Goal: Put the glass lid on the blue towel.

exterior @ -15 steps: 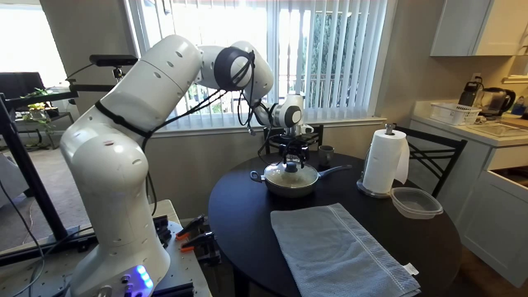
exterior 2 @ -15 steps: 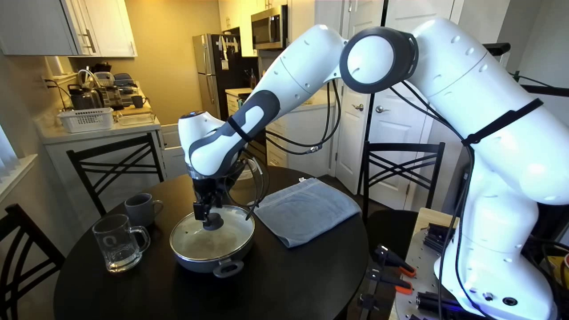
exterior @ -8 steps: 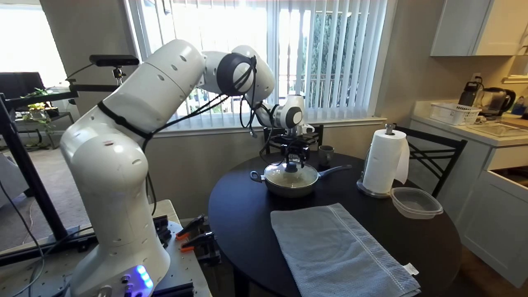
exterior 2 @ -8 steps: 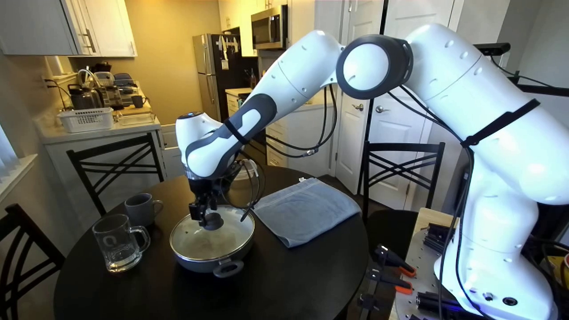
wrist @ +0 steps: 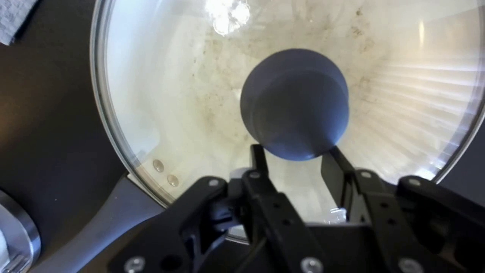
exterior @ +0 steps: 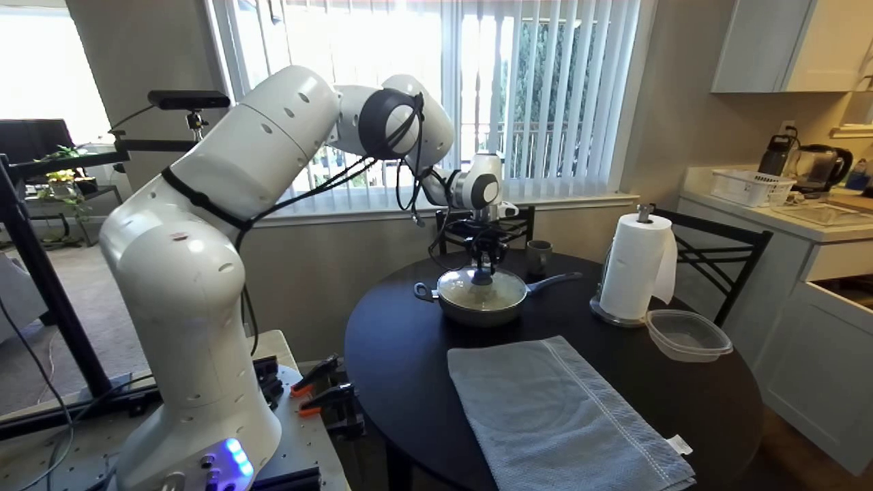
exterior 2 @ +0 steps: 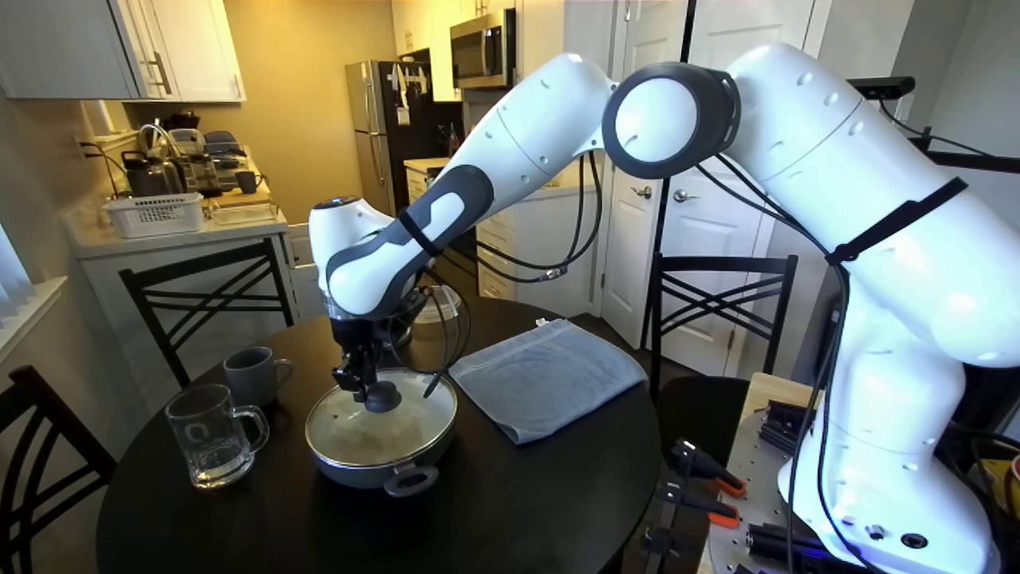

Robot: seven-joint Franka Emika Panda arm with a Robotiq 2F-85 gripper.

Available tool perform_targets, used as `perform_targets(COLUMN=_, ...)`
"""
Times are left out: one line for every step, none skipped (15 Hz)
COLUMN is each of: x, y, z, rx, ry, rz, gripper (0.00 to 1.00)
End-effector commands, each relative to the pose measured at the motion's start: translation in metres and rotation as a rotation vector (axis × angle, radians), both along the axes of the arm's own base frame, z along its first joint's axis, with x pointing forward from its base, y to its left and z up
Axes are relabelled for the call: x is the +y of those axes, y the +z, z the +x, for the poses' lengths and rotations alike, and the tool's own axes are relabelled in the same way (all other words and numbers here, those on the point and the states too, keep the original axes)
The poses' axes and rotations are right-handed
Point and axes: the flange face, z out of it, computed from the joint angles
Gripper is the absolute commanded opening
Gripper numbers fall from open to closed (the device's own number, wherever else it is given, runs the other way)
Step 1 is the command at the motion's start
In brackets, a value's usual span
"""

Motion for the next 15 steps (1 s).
perform_targets(x=-0.005, y=0.003, z=-0.001, rx=0.03, ry=0.0, rz=0.019, gripper=0.73)
perform_targets(x=-0.006, y=0.003, z=-0.002, rx=0.052, ry=0.005, rz=0.028, gripper=0.78)
perform_targets(x=-0.007, y=0.005, z=-0.004, rx=0.067, ry=0.005, rz=0.023, gripper=0.85)
perform_targets(x=-0.008, y=0.007, z=-0.006, rx=0.079, ry=0.006, rz=0.021, gripper=0.9)
perform_targets(x=-0.009, y=0.009, z=-0.007, rx=0.091, ry=0.005, rz=0.018, gripper=0.97)
perform_targets(x=-0.01, y=0.011, z=-0.007, rx=0.098, ry=0.0, rz=0.017, gripper=0.98)
perform_targets(x=-0.011, y=0.012, z=-0.007, rx=0.102, ry=-0.002, rz=0.018, gripper=1.0)
perform_targets(x=-0.012, y=0.015, z=-0.007, rx=0.107, ry=-0.006, rz=0.018, gripper=1.0)
perform_targets(x=-0.014, y=0.016, z=-0.006, rx=0.109, ry=-0.01, rz=0.018, gripper=1.0)
perform_targets(x=-0.016, y=0.018, z=-0.005, rx=0.113, ry=-0.015, rz=0.019, gripper=1.0)
perform_targets(x=-0.018, y=0.019, z=-0.005, rx=0.117, ry=-0.021, rz=0.02, gripper=1.0)
perform_targets(x=-0.02, y=0.019, z=-0.004, rx=0.123, ry=-0.028, rz=0.022, gripper=1.0)
perform_targets(x=-0.022, y=0.019, z=-0.004, rx=0.13, ry=-0.034, rz=0.027, gripper=1.0)
perform_targets(x=-0.024, y=0.018, z=-0.004, rx=0.137, ry=-0.036, rz=0.035, gripper=1.0)
perform_targets(x=-0.025, y=0.017, z=-0.003, rx=0.142, ry=-0.039, rz=0.041, gripper=1.0)
